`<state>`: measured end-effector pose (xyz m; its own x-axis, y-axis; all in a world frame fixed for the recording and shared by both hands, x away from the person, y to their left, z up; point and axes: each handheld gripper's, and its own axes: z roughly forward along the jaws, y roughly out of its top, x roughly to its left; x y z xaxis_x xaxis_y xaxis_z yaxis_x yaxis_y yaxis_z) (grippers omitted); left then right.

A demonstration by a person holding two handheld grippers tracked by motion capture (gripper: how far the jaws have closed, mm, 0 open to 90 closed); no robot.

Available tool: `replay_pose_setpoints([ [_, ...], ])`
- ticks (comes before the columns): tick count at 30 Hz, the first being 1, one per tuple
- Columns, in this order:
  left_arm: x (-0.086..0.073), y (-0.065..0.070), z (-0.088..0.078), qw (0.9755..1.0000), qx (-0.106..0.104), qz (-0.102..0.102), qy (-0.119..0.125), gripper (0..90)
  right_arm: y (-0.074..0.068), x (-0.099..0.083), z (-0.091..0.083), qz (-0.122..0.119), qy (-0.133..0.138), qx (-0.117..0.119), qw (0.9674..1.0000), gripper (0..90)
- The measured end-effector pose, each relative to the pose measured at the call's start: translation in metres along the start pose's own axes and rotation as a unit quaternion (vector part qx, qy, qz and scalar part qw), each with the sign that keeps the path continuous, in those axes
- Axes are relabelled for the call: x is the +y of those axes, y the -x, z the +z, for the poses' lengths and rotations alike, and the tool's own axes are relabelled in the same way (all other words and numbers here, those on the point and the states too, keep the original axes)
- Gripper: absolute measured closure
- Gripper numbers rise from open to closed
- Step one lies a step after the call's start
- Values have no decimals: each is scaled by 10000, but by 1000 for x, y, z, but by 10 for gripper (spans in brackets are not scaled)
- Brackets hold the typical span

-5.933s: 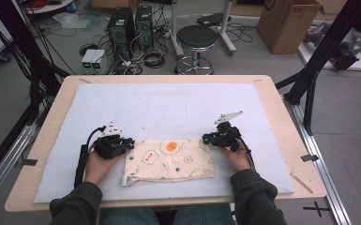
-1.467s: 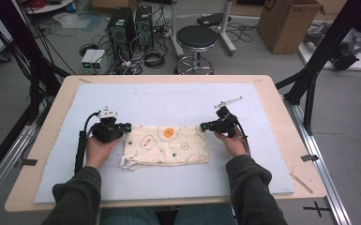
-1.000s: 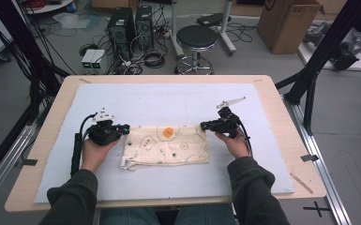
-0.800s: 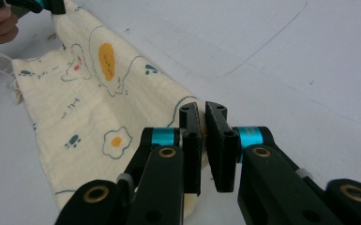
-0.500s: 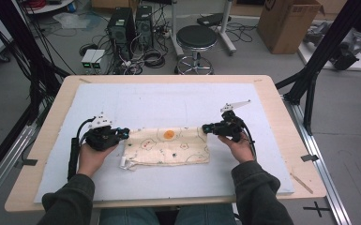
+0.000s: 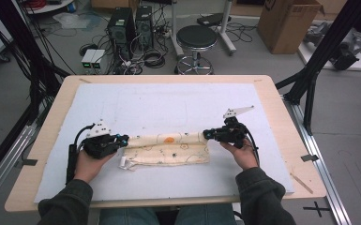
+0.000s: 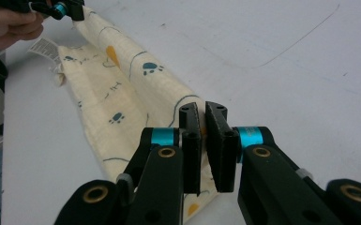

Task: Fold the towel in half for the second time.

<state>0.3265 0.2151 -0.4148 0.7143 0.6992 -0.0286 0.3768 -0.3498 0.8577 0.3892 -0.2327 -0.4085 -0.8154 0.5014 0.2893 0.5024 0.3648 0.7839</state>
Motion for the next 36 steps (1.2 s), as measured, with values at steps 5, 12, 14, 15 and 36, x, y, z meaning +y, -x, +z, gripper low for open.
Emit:
replay_pose_setpoints([
  [5, 0, 5, -3, 9998, -18, 164, -78, 841, -6, -6, -1, -69, -38, 33, 10000, 846],
  [12, -4, 12, -7, 9996, -47, 274, -81, 836, -14, -15, -5, -127, -73, 95, 9998, 845],
  [14, -9, 14, -7, 9995, -61, 270, -141, 835, -16, -18, -5, -194, -80, 106, 9997, 845],
  [15, -12, 14, -7, 9994, -66, 282, -163, 834, -17, -19, -5, -183, -137, 98, 9997, 844],
  [36, -29, 25, -16, 9981, -303, 414, -332, 785, -33, -40, -3, -416, -505, 100, 9978, 830],
])
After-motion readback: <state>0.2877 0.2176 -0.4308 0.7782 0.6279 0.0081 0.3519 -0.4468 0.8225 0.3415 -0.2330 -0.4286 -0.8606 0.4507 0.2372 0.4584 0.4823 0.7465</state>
